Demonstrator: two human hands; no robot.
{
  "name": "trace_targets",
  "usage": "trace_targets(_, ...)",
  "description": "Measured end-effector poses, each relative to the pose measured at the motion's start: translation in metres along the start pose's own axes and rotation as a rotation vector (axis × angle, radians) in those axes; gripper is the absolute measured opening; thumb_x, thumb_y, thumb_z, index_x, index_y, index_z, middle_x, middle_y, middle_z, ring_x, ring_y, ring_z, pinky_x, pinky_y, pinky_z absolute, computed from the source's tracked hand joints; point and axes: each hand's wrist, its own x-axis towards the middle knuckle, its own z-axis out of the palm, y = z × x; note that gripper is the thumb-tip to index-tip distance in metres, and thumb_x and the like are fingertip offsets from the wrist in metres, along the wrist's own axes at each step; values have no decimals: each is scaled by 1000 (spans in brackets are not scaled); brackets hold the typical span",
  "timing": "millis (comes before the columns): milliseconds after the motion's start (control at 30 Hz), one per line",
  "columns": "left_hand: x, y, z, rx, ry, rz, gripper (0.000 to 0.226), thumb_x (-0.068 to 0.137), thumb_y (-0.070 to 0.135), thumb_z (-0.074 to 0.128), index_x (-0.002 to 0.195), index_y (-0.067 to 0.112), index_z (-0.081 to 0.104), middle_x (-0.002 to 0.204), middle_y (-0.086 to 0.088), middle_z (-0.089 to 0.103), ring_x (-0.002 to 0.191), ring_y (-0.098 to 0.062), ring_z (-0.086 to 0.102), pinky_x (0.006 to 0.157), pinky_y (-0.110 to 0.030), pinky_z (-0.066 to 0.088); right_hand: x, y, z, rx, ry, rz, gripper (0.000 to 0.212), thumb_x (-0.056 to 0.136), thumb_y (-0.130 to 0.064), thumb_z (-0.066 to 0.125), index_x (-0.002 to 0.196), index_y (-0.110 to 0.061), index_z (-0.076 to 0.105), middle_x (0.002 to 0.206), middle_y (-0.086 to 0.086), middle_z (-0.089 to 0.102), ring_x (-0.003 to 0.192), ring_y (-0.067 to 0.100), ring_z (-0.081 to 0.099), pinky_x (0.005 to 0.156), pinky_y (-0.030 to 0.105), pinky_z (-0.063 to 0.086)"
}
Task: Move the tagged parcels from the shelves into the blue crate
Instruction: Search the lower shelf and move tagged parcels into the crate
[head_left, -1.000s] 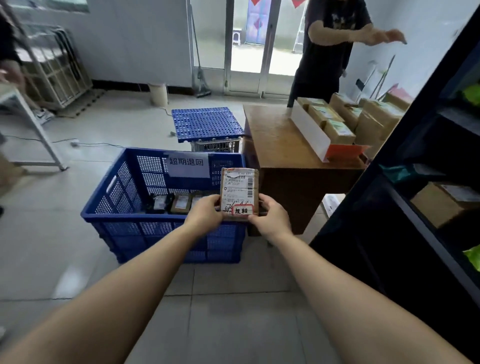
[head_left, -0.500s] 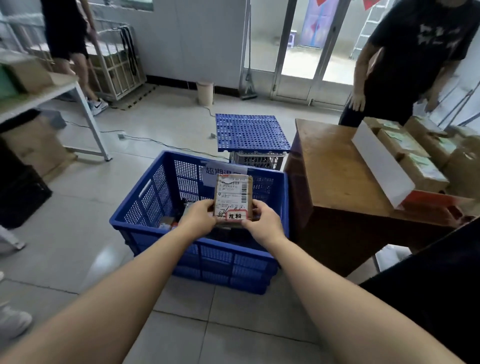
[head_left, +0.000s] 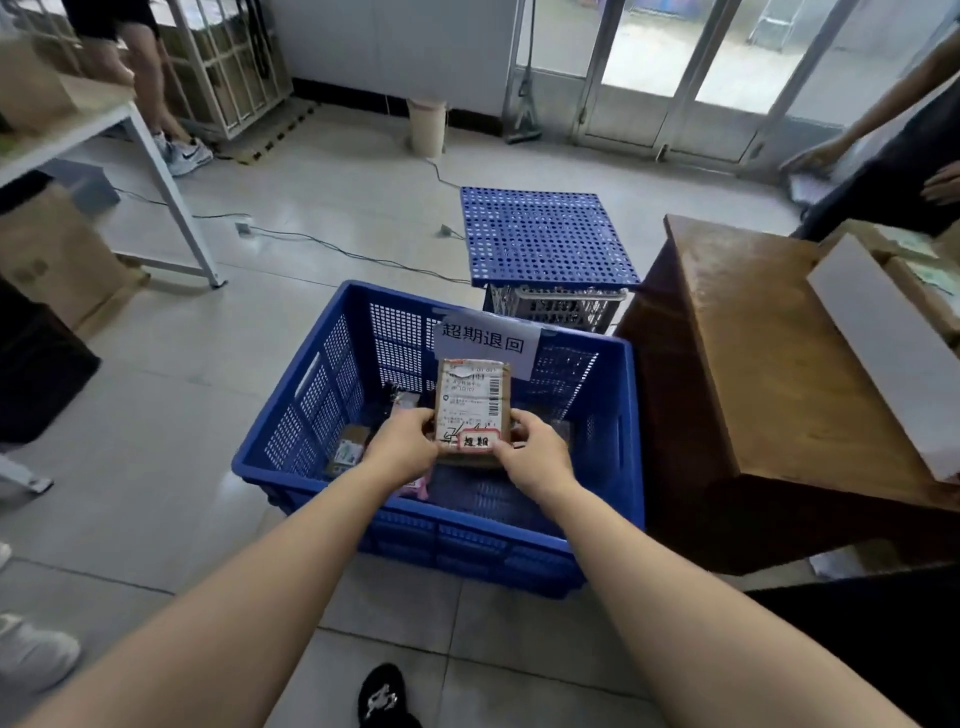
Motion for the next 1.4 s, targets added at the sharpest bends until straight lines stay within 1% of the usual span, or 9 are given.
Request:
trace_targets(267,68,-19,-17,-14,-134,-44,38,87,19,70,124,18,62,111,4,71,84,-16,70,48,-15,49,63,-9,33,27,-14,150,52,90,-17,64,139,-21,48,128,1,62,111,17,58,91,30,48)
trace_targets(400,102,-26,-9,-3,-168,-102,43,87,19,71,128,17,59,115,4,69,70,-7,64,41,-4,41,95,0,41,26,-52,191,49,91,-15,63,138,-22,49,128,-2,62,103,10,55,83,24,45)
trace_targets(500,127,-32,3,20,-181,-125,40,89,17,67,128,16,58,119,1,68,74,-6,59,46,-9,41,123,12,49,26,-80,224,44,91,-16,62,133,-25,53,123,-2,64,99,11,56,86,28,49)
trace_targets(633,162,-47,26,34,-212,-155,36,89,16,68,124,15,62,120,-1,68,100,-15,63,70,-22,45,162,34,60,15,-122,270,40,91,-19,61,131,-25,55,121,-3,64,98,12,57,88,31,49)
trace_targets(700,179,-57,39,40,-227,-174,35,88,18,69,122,16,63,119,0,68,103,-16,63,75,-25,47,179,46,67,12,-135,297,41,92,-20,60,132,-25,54,122,-3,64,101,13,57,89,31,49)
trace_targets(933,234,-103,84,67,-286,-240,39,86,20,70,125,19,62,121,1,67,108,-19,62,88,-30,49,230,93,102,-9,-187,379,39,93,-21,58,132,-27,54,122,-5,63,91,10,53,74,26,42)
trace_targets(1033,260,-131,106,93,-320,-250,38,85,20,71,122,21,63,119,0,69,105,-19,63,88,-33,52,252,121,129,8,-196,431,39,93,-22,57,131,-27,55,123,-4,63,96,13,56,78,29,47)
trace_targets(1167,295,-172,142,130,-368,-252,40,85,17,70,124,15,63,122,-2,67,110,-21,62,88,-29,47,280,164,170,25,-211,510,37,94,-23,56,131,-25,55,128,-4,61,96,12,53,75,26,40)
trace_targets(1400,350,-251,216,130,-390,-305,38,91,13,63,128,16,59,128,-1,64,115,-20,58,82,-24,41,333,249,246,49,-193,607,31,95,-25,53,126,-24,55,120,-5,63,91,13,54,72,29,43)
